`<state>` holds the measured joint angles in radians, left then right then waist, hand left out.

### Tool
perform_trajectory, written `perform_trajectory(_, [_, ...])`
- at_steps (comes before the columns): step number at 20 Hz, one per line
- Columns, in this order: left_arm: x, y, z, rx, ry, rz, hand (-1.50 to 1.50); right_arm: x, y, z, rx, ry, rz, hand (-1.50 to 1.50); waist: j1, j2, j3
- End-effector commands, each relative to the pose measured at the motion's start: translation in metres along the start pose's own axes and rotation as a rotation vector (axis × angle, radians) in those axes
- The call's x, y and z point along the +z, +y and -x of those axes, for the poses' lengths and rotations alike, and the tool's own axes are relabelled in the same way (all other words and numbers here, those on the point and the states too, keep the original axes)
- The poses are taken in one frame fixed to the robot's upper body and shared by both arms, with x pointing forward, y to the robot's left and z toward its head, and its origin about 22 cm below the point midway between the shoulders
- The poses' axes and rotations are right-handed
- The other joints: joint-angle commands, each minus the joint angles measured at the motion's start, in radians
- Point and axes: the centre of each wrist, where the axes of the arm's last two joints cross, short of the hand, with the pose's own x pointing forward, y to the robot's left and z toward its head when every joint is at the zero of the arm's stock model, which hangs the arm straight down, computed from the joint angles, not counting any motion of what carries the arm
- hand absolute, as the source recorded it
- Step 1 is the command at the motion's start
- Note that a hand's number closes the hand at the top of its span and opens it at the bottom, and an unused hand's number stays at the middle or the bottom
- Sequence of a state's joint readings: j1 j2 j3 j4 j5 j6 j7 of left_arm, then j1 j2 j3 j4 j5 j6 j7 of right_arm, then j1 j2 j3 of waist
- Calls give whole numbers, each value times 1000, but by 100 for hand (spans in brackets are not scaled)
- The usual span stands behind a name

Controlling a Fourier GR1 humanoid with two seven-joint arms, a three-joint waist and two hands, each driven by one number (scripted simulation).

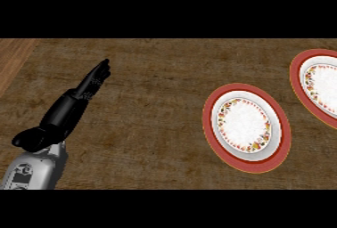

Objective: Pick the lemon from the plate and place it in the plate

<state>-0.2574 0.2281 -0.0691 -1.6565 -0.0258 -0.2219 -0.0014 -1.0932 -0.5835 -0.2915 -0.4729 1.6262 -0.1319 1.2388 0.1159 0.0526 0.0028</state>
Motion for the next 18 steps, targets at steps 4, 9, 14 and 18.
perform_trajectory(4, [5,13,2,-10,17,-37,0,-3,45,18,-19,307,-60,150,-35,-17,1])
perform_trajectory(9, [6,15,3,-3,4,-33,0,-16,75,41,-81,451,-222,-150,-39,-9,4])
perform_trajectory(14, [8,0,10,-6,35,-32,0,-5,105,56,-122,469,-217,-150,-40,-16,3])
perform_trajectory(18, [0,-4,2,8,28,-27,0,3,107,55,-193,393,-136,-150,-38,-18,3])
